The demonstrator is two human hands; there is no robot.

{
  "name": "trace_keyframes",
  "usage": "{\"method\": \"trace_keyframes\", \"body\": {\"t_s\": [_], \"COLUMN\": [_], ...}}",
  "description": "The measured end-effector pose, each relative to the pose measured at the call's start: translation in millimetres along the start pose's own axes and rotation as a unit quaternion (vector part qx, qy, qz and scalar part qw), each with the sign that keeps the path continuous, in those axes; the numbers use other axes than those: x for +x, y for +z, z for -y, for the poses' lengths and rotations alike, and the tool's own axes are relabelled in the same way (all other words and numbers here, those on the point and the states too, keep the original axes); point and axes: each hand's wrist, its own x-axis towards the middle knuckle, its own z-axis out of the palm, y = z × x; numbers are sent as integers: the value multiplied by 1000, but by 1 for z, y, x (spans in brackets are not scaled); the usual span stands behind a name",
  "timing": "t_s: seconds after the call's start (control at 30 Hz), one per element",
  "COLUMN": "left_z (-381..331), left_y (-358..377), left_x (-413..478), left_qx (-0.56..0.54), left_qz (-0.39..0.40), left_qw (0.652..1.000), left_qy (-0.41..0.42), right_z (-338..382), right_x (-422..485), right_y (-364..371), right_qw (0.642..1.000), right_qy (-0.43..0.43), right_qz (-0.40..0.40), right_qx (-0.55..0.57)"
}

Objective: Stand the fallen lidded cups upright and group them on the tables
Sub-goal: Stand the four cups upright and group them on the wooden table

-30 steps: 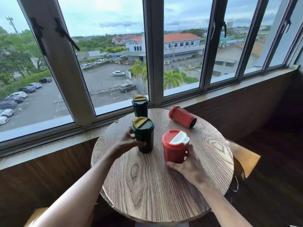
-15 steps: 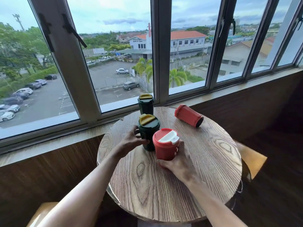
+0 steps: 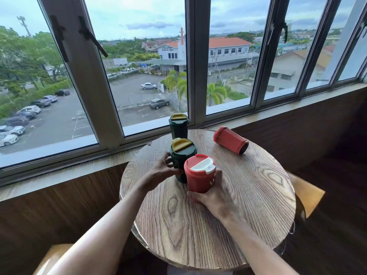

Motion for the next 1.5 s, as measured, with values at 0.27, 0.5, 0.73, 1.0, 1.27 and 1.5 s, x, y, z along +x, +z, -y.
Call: {"method": "trace_keyframes", "body": {"t_s": [0.27, 0.5, 0.73, 1.0, 1.27, 1.5], "left_z": [8, -11, -39, -42, -32, -35], "left_y": [3, 7, 11, 16, 10, 10], "left_x": [-6, 3, 21, 26, 21, 23], "left_qx": [30, 33, 16, 69, -9, -66], "left_qz": [-60, -199, -239, -216, -196, -184], "left_qw": [998, 976, 969, 974, 979, 979], "left_qy": [5, 79, 67, 14, -51, -65], "right_z": [-26, -28, 5, 35, 67, 55], "right_x": [9, 57, 147, 244, 308, 321], "right_y": [-28, -57, -52, -20, 17, 25], "right_qw": [989, 997, 993, 968, 942, 939], "right_qy": [28, 3, -95, -196, -224, -206], "right_qz": [126, 12, 51, 151, 212, 260], "right_qx": [-75, -77, -38, -47, -130, -92]}}
